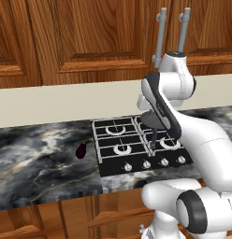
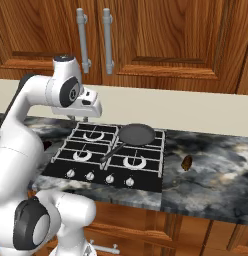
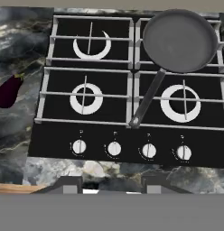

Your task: Put the sweet potato and eggplant in the pan. Then turn on the rear right burner and set the heat to medium.

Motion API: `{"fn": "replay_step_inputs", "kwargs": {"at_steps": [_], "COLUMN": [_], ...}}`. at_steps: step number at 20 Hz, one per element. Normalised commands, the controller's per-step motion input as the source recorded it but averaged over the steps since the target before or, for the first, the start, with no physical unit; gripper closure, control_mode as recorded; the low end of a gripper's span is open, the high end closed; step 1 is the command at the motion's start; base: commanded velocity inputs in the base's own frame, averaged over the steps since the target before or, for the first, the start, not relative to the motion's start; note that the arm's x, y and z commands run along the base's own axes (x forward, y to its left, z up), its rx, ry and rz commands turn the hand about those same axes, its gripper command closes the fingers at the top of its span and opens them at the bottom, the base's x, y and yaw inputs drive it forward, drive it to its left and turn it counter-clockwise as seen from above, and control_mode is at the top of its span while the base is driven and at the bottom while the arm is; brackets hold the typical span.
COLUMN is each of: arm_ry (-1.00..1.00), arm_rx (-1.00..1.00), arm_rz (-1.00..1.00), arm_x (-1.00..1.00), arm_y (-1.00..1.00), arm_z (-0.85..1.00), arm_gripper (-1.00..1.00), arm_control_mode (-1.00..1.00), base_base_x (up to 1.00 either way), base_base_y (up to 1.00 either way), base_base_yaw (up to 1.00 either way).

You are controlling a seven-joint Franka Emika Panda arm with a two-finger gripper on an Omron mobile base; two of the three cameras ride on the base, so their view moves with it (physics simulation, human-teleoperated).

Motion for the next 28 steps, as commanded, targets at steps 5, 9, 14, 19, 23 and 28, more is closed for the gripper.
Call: {"fn": "replay_step_inputs", "kwargs": {"at_steps": [5, 9, 14, 19, 23, 28], "arm_ry": [0.09, 0.12, 0.13, 0.15, 0.03, -0.01], "arm_rx": [0.0, 0.0, 0.0, 0.0, 0.0, 0.0], "arm_rz": [-0.02, -0.09, -0.11, -0.12, -0.14, -0.05], "arm_x": [0.0, 0.0, 0.0, -0.01, -0.01, 0.0], "arm_y": [-0.61, -1.0, -0.93, -0.89, -0.7, -0.46], "arm_z": [-0.02, -0.13, -0.01, -0.02, -0.25, -0.33], "arm_gripper": [-1.0, -1.0, -1.0, -1.0, -1.0, -1.0], "arm_control_mode": [-1.0, -1.0, -1.0, -1.0, -1.0, -1.0], "base_base_x": [0.0, 0.0, 0.0, 0.0, 0.0, 0.0], "base_base_y": [0.0, 0.0, 0.0, 0.0, 0.0, 0.0], "base_base_yaw": [0.0, 0.0, 0.0, 0.0, 0.0, 0.0]}}
